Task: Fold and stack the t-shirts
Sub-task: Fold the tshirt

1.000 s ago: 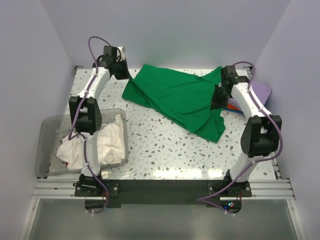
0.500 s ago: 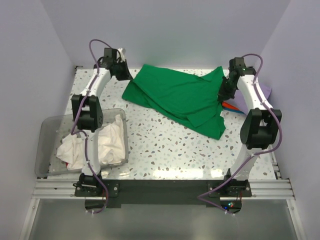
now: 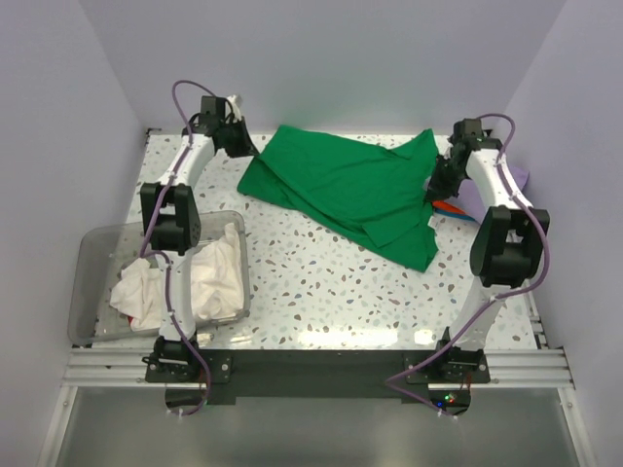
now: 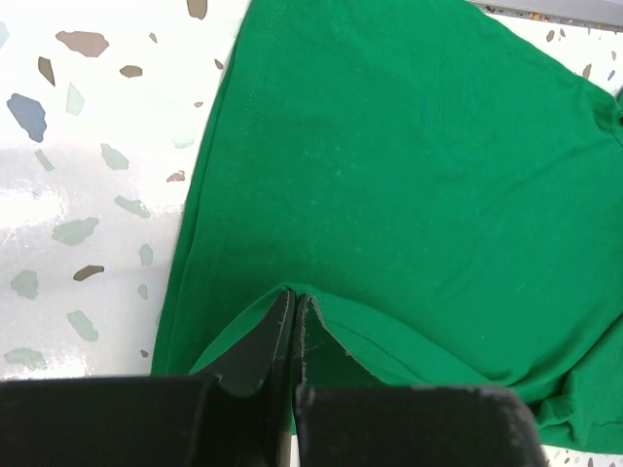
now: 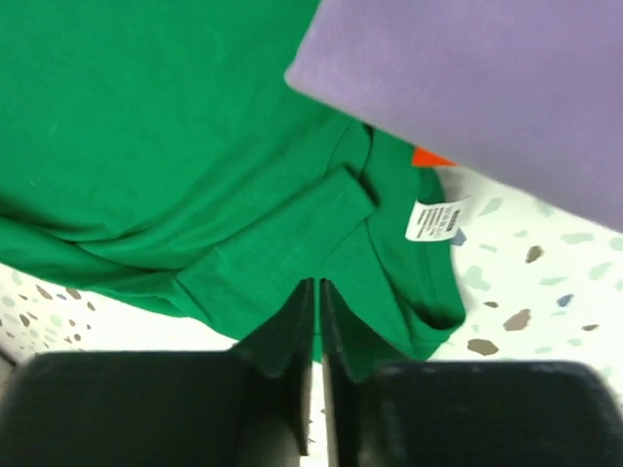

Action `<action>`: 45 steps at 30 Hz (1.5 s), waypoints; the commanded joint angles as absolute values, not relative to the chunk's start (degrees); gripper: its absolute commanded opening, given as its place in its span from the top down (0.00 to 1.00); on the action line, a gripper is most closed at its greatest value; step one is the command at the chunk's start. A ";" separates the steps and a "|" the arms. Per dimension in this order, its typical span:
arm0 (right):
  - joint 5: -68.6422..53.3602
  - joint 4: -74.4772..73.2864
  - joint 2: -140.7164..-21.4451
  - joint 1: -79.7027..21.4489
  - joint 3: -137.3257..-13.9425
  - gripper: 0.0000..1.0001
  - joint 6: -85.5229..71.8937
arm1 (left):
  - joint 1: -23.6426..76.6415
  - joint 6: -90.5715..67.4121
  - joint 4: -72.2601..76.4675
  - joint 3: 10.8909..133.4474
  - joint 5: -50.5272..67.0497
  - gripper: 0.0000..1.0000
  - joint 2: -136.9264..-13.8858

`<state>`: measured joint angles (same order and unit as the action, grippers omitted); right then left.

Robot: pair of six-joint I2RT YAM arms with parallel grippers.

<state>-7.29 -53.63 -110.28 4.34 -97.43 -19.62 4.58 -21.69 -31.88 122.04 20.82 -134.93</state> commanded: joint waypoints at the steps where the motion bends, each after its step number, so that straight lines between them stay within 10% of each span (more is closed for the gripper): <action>1: -12.04 -49.93 -109.42 3.87 -92.91 0.86 -19.25 | 3.96 -22.15 -29.44 122.87 22.15 1.00 -134.74; 32: -3.16 -40.87 -118.83 3.25 -89.12 0.59 -13.62 | 3.96 -22.06 -29.09 119.71 22.32 1.00 -132.80; 45: -7.74 -40.87 -120.41 3.25 -89.56 0.94 -13.01 | 3.96 -21.71 -29.36 119.27 21.97 1.00 -132.54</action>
